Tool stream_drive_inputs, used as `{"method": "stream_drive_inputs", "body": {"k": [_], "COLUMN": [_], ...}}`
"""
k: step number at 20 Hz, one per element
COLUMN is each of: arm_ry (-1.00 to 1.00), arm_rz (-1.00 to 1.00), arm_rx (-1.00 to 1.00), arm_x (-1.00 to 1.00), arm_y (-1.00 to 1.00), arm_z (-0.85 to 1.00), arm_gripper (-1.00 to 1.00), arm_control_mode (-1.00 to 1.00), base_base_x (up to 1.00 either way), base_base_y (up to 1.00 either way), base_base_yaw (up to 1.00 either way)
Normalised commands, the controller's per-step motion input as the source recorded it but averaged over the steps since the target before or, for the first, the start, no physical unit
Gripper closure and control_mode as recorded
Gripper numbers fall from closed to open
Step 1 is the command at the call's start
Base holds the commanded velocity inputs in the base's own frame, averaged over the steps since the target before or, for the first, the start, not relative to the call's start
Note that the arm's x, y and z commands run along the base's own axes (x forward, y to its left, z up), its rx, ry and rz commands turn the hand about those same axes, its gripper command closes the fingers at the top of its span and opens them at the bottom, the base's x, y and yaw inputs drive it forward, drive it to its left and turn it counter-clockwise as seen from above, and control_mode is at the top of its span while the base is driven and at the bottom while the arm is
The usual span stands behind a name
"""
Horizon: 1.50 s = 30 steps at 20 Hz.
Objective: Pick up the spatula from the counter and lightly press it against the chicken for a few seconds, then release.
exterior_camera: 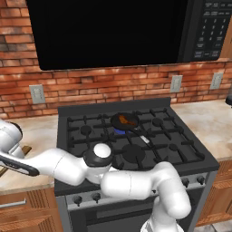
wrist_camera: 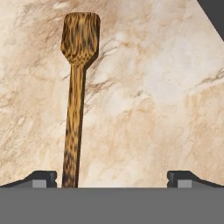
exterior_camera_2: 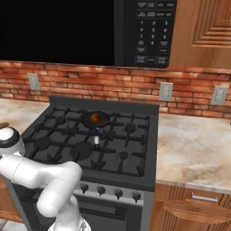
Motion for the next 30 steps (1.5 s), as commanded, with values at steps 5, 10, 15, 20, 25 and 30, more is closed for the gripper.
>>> {"method": "stream_drive_inputs", "body": {"k": [5, 10, 15, 20, 25, 30], "arm_ry": [0.0, 0.0, 0.0, 0.0, 0.0, 0.0], "arm_rz": [0.0, 0.0, 0.0, 0.0, 0.0, 0.0], "arm_rx": [0.0, 0.0, 0.0, 0.0, 0.0, 0.0], "arm_x": [0.0, 0.0, 0.0, 0.0, 0.0, 0.0], "arm_y": [0.0, 0.0, 0.0, 0.0, 0.0, 0.0], "arm_z": [-0.06, -0.09, -0.05, -0.05, -0.1, -0.14], "arm_gripper": [-1.0, -1.0, -1.0, -1.0, -1.0, -1.0], "arm_control_mode": [-1.0, -1.0, -1.0, -1.0, -1.0, -1.0], "base_base_x": [0.0, 0.0, 0.0, 0.0, 0.0, 0.0], "base_base_y": [0.0, 0.0, 0.0, 0.0, 0.0, 0.0], "base_base_yaw": [0.0, 0.0, 0.0, 0.0, 0.0, 0.0]}}
